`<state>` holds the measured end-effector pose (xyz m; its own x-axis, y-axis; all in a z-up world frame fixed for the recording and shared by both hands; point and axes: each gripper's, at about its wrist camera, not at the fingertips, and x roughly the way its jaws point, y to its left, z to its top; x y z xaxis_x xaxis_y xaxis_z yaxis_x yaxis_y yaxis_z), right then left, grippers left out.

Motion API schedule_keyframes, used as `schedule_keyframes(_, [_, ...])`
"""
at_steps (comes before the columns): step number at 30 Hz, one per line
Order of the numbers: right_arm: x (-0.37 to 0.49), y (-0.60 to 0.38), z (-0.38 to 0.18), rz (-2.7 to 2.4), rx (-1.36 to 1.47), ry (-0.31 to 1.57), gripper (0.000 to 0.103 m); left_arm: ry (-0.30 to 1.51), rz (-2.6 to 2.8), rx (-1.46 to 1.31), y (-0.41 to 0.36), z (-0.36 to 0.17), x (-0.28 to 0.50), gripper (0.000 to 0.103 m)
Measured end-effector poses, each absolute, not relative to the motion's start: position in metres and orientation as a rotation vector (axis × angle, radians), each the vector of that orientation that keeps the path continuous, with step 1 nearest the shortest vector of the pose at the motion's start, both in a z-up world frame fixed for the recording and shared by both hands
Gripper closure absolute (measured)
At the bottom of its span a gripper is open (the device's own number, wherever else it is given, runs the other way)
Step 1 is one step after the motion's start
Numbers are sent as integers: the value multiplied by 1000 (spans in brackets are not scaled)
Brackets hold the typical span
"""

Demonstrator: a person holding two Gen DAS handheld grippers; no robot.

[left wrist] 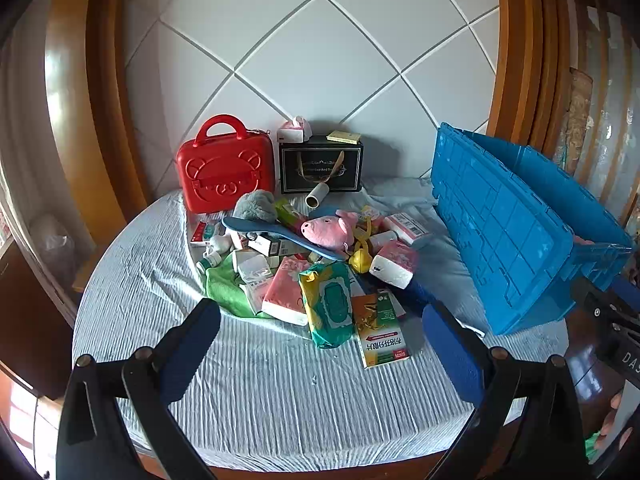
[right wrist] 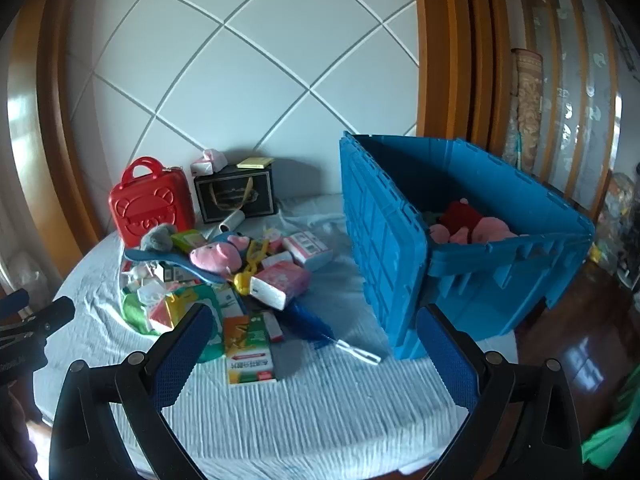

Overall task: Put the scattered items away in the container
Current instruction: 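Move both tools toward the pile of items on the table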

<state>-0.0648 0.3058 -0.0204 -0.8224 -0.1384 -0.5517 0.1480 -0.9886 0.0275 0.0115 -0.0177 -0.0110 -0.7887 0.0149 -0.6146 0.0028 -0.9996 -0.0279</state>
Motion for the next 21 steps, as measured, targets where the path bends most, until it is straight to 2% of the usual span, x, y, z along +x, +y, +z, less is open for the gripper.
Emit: schedule_keyframes(21, [-67, 311, -20, -2869, 874, 24, 0, -46, 2966, -1029, -14, -12, 14, 0])
